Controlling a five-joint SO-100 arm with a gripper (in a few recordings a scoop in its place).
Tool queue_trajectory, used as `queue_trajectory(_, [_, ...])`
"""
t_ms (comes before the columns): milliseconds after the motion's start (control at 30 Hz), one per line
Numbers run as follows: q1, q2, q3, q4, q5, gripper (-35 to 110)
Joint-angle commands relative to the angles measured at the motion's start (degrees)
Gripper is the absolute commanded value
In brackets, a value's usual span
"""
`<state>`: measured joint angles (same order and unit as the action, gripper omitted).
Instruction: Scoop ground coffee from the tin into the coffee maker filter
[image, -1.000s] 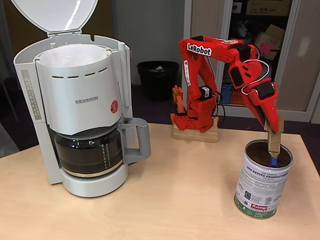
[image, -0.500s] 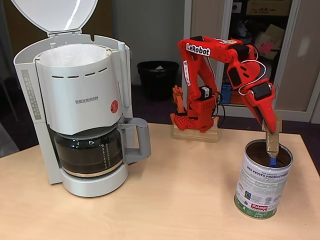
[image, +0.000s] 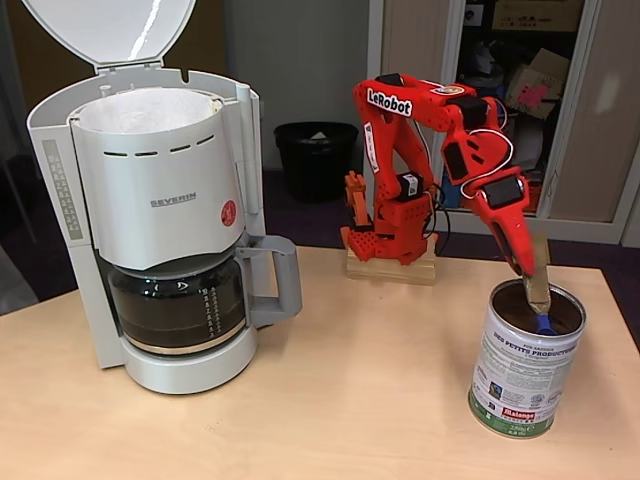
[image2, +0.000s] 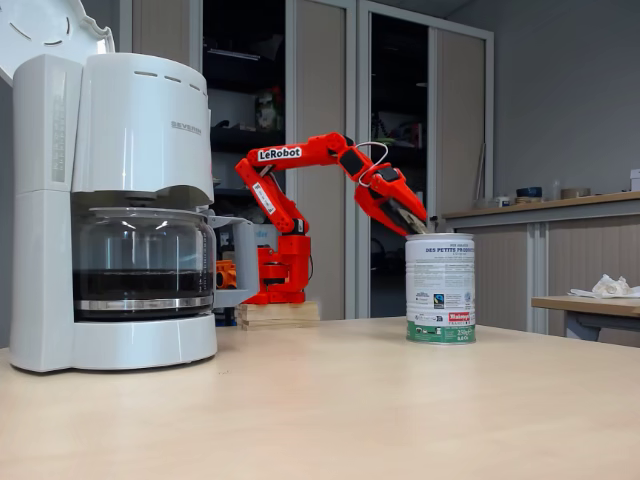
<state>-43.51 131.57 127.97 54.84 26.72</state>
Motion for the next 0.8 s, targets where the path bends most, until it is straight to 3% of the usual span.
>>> queue_trajectory(0, [-1.2, 2.4, 1.1, 0.7, 1.1, 20])
queue_trajectory(467, [0.2, 3.2, 2.5, 1.0, 1.1, 21])
queue_trajectory(767, [5.1, 6.2, 3.0, 1.4, -3.8, 21])
